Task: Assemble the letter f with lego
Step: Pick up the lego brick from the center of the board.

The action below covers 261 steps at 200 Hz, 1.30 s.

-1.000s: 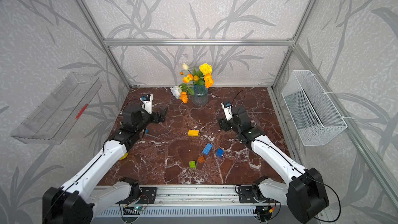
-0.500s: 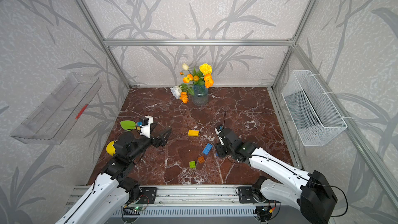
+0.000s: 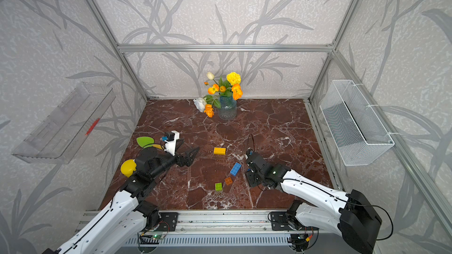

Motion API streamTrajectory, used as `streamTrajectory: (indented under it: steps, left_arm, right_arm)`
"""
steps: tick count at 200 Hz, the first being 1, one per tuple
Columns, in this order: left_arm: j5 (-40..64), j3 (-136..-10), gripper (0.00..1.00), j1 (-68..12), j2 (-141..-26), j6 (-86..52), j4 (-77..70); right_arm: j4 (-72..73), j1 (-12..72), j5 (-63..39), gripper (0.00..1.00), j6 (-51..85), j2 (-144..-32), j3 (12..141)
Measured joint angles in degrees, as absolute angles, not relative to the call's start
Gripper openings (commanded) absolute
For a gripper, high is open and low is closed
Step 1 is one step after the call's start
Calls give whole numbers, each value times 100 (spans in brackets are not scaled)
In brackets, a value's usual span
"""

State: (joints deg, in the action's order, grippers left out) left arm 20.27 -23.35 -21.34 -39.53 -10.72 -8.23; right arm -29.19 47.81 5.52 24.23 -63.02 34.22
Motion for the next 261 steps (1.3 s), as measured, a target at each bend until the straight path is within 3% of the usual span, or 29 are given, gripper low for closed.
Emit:
streamTrajectory:
  steps: [81, 158, 261]
  left_arm:
    - [2097, -2340, 99, -2134, -3953, -1070, -810]
    - [2091, -2340, 99, -2134, -3951, -1057, -773]
    - [2062, -2340, 99, -2134, -3951, -1057, -770]
  right_arm:
    - [-2912, 4781, 803, 68, 2390, -7113, 3734]
    - [-2742, 4678, 803, 53, 2244, -7616, 3868]
    - [-2506, 4383, 572, 42, 2204, -7660, 3868]
